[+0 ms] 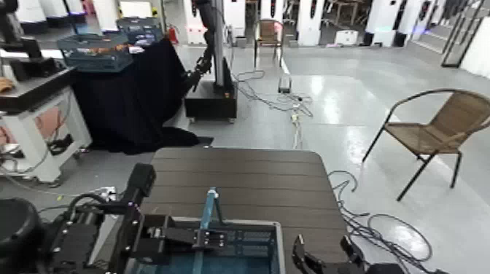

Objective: Place the crate on the table.

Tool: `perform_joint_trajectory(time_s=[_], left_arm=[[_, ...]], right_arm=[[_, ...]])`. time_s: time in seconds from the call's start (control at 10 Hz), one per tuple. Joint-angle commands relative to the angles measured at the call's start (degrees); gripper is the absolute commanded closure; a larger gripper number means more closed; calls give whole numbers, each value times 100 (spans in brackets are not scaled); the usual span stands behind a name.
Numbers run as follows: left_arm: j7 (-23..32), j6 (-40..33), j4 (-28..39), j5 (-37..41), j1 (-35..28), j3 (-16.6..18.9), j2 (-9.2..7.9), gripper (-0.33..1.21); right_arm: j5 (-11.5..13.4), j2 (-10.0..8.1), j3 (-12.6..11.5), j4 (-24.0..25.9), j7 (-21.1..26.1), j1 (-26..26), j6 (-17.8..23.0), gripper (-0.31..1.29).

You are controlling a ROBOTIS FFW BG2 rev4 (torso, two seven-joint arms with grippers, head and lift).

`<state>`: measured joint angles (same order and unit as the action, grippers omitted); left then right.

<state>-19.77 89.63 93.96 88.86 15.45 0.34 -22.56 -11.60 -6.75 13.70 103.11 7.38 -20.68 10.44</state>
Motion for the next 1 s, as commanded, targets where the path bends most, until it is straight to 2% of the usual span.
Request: perform_joint_trajectory(time_s=[0.1, 0.5, 0.8, 0.9, 1.0], left_arm=[[-9, -16, -18, 0, 11, -16, -2, 119], [-9, -130, -141, -9, 64, -60, 24, 119], [-9, -244, -703, -123, 468, -376, 147, 119], [-79, -429, -721, -387, 521, -385, 173, 119], [-809, -675, -756, -1151, 618, -517, 173, 119]], right_arm=[[-9, -11, 10, -20, 0, 11, 11, 15], [-18, -11, 27, -28, 0, 20, 20, 15], [-53, -19, 62, -46, 0, 46, 20, 15], [-53, -11, 62, -55, 0, 46, 20, 15], [-53, -11, 62, -55, 0, 46, 20, 15]])
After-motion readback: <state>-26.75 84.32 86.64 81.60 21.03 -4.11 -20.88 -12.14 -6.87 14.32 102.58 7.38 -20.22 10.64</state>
